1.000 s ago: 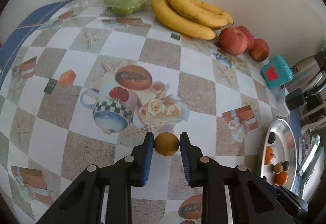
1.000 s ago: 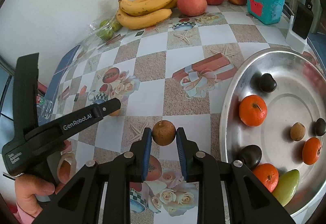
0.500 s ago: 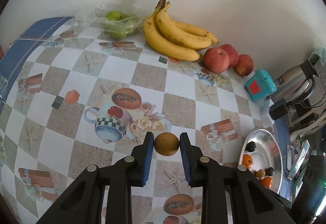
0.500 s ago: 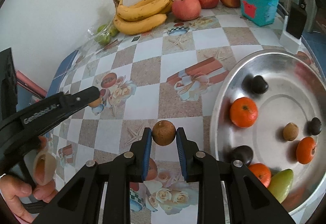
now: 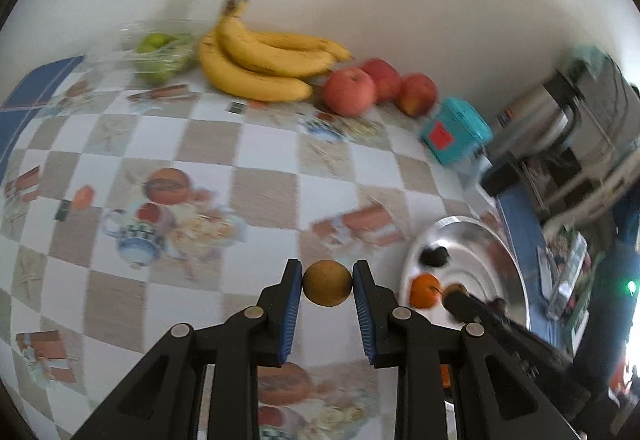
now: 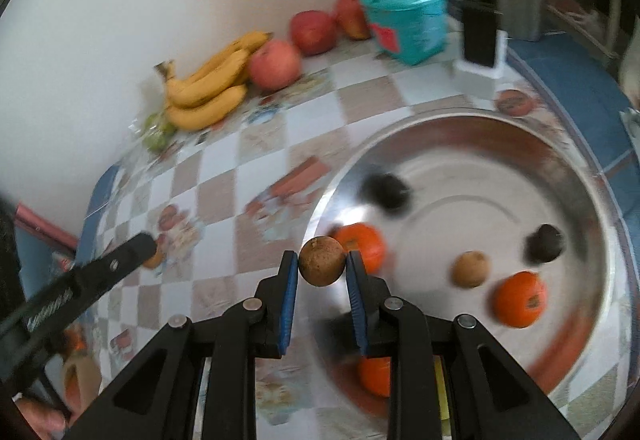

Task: Organize fruits
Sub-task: 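Carry the kiwi with the left tool while the right tool carries its kiwi over the tray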

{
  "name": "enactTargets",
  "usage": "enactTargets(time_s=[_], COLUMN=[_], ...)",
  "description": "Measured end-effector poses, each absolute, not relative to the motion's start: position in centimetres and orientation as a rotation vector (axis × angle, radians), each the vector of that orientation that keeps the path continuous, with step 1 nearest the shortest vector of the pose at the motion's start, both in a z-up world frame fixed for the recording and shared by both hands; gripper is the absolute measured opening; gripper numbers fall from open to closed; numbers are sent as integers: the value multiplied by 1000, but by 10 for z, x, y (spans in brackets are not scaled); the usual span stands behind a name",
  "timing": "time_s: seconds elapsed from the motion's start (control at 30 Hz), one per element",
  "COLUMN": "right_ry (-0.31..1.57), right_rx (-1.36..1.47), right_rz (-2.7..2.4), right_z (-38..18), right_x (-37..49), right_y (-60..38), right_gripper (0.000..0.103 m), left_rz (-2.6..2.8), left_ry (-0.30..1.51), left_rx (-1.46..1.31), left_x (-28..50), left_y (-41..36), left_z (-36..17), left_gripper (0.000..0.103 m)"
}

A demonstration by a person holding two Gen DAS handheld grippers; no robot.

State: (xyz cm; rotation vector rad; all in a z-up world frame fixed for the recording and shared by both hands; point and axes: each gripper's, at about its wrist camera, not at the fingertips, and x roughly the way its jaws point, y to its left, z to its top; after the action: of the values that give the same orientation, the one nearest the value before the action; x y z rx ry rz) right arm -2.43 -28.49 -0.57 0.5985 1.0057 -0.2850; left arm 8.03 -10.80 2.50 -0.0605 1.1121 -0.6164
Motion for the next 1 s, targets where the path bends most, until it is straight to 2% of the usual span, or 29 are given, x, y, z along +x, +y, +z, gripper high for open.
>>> enactTargets(time_s=[0.33,1.0], right_ry=[1010,1043], right_rx=[598,582], right_rz=[-385,-384], right_z=[-14,-21], right_x=[-33,-29], right_y=[-312,-313], right_gripper=[26,26], left_rz=[-734,-778], left_ry=[1130,1166], left_rx=[131,127], left_x=[35,27], left_y=[-172,-187], left_z=[10,-8], left_gripper=[28,30])
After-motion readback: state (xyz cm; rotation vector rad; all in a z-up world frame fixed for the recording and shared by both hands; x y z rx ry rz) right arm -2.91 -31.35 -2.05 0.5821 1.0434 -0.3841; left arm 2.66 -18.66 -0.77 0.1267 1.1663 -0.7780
